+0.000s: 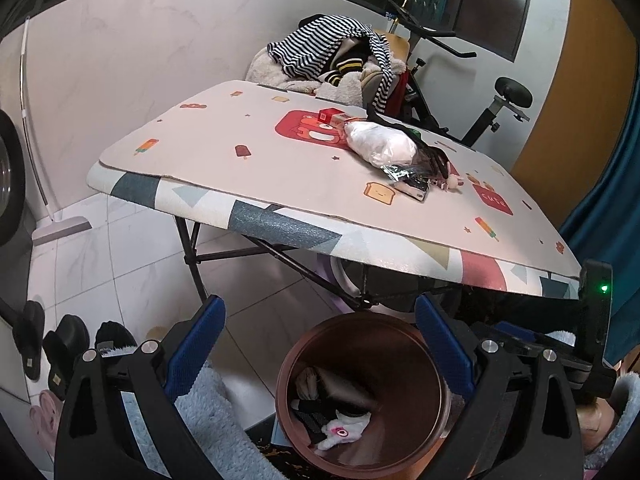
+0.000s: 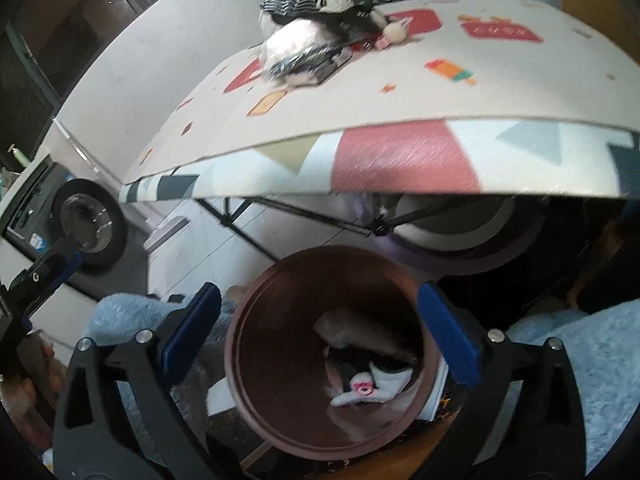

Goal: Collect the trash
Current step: 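Grasp the wrapped metal spoon with the left gripper while the right grasps the small plush toy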

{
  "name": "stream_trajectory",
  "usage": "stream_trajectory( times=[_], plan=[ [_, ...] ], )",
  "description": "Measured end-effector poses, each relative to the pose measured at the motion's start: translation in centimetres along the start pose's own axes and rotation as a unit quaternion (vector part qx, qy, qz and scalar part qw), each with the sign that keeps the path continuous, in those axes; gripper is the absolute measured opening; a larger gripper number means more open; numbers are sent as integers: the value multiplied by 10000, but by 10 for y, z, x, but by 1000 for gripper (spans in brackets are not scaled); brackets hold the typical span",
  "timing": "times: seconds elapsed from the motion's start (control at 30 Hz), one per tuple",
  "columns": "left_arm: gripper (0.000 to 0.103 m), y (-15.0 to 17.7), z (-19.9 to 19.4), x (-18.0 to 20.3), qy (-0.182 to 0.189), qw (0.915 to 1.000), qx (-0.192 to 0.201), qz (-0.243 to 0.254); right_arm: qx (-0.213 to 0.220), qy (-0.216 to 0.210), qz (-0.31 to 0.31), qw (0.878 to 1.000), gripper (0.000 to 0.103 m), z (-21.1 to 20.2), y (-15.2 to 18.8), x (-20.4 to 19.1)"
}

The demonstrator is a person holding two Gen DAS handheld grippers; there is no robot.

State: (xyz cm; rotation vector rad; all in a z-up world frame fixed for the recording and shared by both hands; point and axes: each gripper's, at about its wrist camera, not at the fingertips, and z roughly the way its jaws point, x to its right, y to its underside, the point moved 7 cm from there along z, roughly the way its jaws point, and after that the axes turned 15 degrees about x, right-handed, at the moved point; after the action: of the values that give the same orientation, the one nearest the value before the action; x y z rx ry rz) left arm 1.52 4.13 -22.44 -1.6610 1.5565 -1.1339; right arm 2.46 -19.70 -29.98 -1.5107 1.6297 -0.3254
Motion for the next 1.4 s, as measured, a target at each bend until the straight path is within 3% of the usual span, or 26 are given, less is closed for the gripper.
stream_trajectory(
  times=[0.23,0.37,0.63,0.8,0.83,0.9,0.97,1.1,1.23,1.4],
  plan=[
    [93,-13,10,-6,-49,9999,69,-56,146,161,65,9997,97,-4,-27,13],
    [93,-23,19,-6,-33,9999,122,-53,137,485,89,9987,97,1,-47,25],
    [93,-47,53,-4,33,9998,192,-87,399,434,-222,9980,97,21,-116,43],
    [93,-64,77,5,159,9995,252,-142,268,993,-514,9934,96,60,-162,74],
    [93,-67,81,7,189,9994,258,-135,268,1062,-590,9922,95,67,-169,78],
    [93,-72,90,13,284,9992,245,-109,169,1047,-713,9918,82,86,-182,83],
    [92,-75,97,19,406,9988,248,-97,-4,866,-639,9942,80,101,-188,85],
    [83,-78,110,28,601,9980,163,-88,-172,839,-720,9937,65,127,-195,83],
    [73,-80,121,38,819,9966,80,-70,-98,861,-788,9931,58,139,-200,79],
    [64,-80,134,60,1105,9937,3,180,-11,639,-785,9949,24,145,-202,73]
  ],
)
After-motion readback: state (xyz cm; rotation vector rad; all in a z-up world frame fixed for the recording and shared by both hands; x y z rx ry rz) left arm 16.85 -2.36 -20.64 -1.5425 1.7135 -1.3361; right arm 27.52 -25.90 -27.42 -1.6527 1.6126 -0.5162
